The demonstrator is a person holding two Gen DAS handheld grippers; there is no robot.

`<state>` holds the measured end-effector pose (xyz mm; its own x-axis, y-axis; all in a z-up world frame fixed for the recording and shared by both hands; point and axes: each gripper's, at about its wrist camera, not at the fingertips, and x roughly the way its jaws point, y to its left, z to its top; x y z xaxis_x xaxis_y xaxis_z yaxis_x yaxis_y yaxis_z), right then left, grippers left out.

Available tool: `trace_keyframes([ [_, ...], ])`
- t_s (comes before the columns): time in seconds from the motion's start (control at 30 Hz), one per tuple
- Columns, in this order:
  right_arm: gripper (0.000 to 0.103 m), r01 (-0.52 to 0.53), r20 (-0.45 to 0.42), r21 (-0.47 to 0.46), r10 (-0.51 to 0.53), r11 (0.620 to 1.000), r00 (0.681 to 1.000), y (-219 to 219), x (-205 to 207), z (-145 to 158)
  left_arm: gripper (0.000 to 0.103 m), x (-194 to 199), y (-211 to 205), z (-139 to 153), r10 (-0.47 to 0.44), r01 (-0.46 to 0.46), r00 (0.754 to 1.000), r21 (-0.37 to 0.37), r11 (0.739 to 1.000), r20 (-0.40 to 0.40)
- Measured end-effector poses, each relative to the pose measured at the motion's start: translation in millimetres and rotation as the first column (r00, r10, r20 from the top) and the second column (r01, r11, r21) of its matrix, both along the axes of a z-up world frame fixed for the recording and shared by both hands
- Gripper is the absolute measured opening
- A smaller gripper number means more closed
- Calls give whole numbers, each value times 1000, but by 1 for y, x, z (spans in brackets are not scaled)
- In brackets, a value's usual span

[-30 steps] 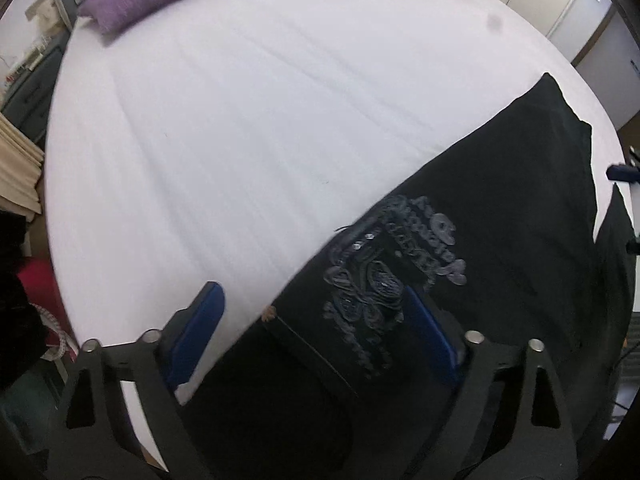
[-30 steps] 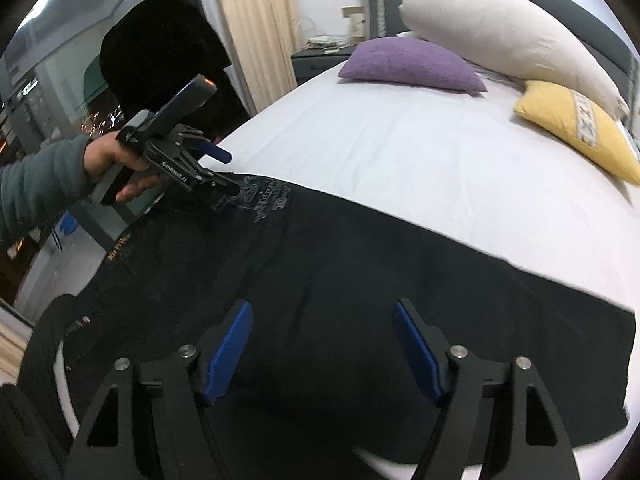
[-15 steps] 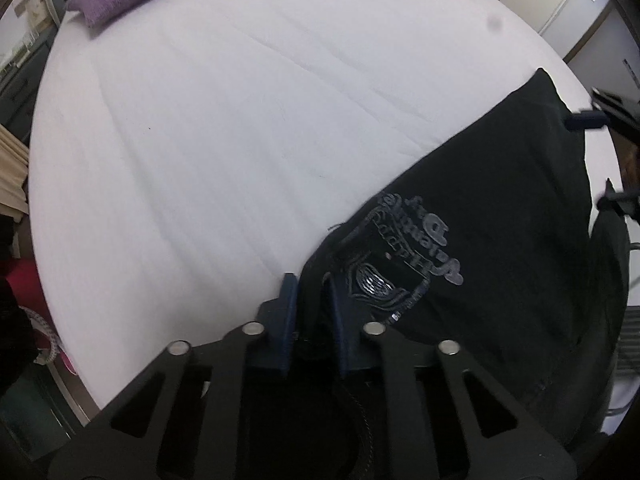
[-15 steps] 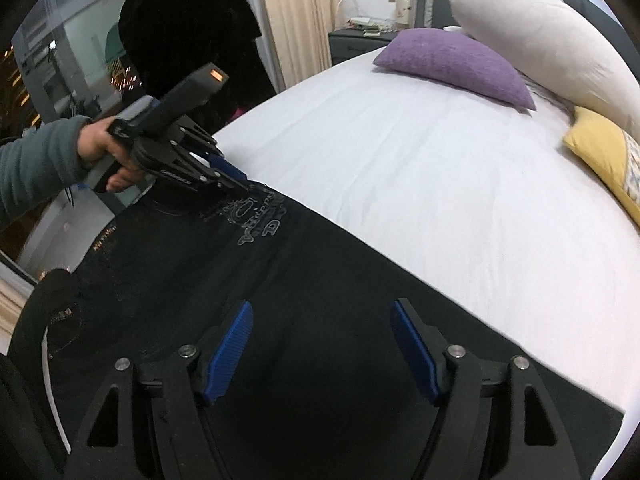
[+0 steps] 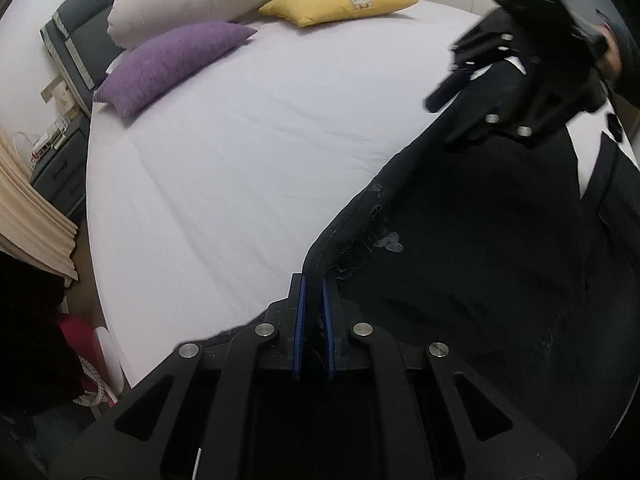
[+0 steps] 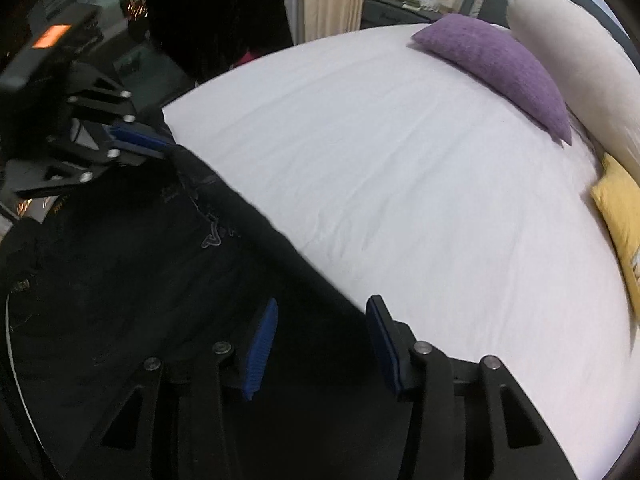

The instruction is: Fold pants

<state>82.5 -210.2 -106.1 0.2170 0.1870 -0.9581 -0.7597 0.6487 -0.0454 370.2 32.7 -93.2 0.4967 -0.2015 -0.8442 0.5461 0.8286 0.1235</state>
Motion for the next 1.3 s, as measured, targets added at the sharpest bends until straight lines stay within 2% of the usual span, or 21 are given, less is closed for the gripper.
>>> trace_keyframes([
  [0.23, 48, -33, -35, -76, 31, 997, 999, 14, 5, -18, 7, 0, -1, -9, 4, -4, 1000, -15, 1000, 10],
  [0.27, 47, -35, -40, -77, 32, 996, 999, 15, 5, -19, 7, -18, 8, -1, 5, -5, 1000, -19, 1000, 10],
  [0.37, 37, -33, -35, -88, 30, 996, 999, 18, 6, -24, 7, -19, 10, 2, 4, -4, 1000, -23, 1000, 7],
  [0.4, 31, -28, -35, -87, 25, 996, 999, 19, 8, -25, 7, -20, 9, 2, 4, -4, 1000, -25, 1000, 5],
  [0.63, 12, 31, -68, -56, -35, 998, 997, 22, 13, -28, 7, -16, 10, 1, 12, -12, 1000, -35, 999, -1],
  [0.77, 10, 105, -75, -18, -106, 994, 992, 17, 15, -26, 7, -18, 9, 2, 14, -13, 1000, -45, 999, 0],
  [1.03, 6, 296, -169, 90, -278, 951, 945, 4, 18, -20, 6, -33, 4, 9, 8, -8, 1000, -58, 998, 7],
  [1.13, 6, 312, -201, 95, -288, 945, 936, 2, 15, -17, 6, -46, 2, 13, 2, -2, 1000, -60, 998, 8],
  [1.3, 5, 267, -187, 58, -253, 962, 949, 11, 2, -4, 5, -73, -4, 17, -9, 9, 1000, -58, 998, -4],
])
